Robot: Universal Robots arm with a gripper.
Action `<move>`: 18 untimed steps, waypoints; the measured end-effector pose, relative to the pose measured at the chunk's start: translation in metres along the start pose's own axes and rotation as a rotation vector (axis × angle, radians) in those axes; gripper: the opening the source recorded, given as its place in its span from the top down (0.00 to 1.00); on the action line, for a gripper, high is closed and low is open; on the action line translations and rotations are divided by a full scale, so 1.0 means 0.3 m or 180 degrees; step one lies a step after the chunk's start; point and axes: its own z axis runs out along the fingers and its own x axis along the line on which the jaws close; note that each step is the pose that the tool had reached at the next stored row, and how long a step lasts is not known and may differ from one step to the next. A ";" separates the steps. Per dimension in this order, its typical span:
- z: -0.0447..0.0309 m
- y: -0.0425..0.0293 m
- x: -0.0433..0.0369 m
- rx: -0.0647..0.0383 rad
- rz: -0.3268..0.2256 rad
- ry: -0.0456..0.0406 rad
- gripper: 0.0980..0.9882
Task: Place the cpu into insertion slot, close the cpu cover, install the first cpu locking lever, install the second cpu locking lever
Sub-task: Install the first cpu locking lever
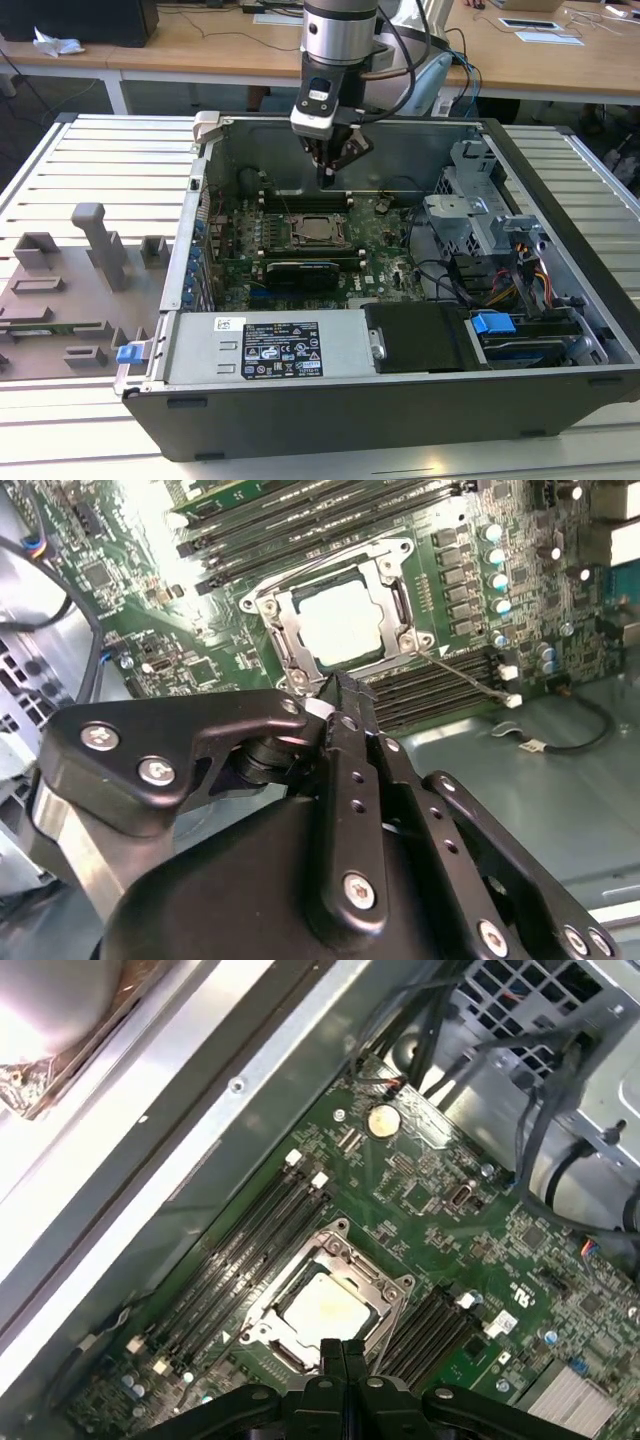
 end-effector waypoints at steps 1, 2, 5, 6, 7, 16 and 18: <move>0.000 0.000 0.000 -0.0001 -0.0056 0.0000 0.99; 0.000 0.000 0.000 -0.0002 -0.0084 -0.0001 0.99; 0.000 0.000 0.000 -0.0004 -0.0187 -0.0001 0.99; 0.000 0.000 0.000 -0.0005 -0.0226 -0.0002 0.99; 0.000 0.000 0.000 -0.0006 -0.0258 -0.0002 0.99; 0.000 0.000 0.000 -0.0015 -0.0689 -0.0005 0.99; 0.000 0.000 0.000 -0.0017 -0.0802 -0.0006 0.99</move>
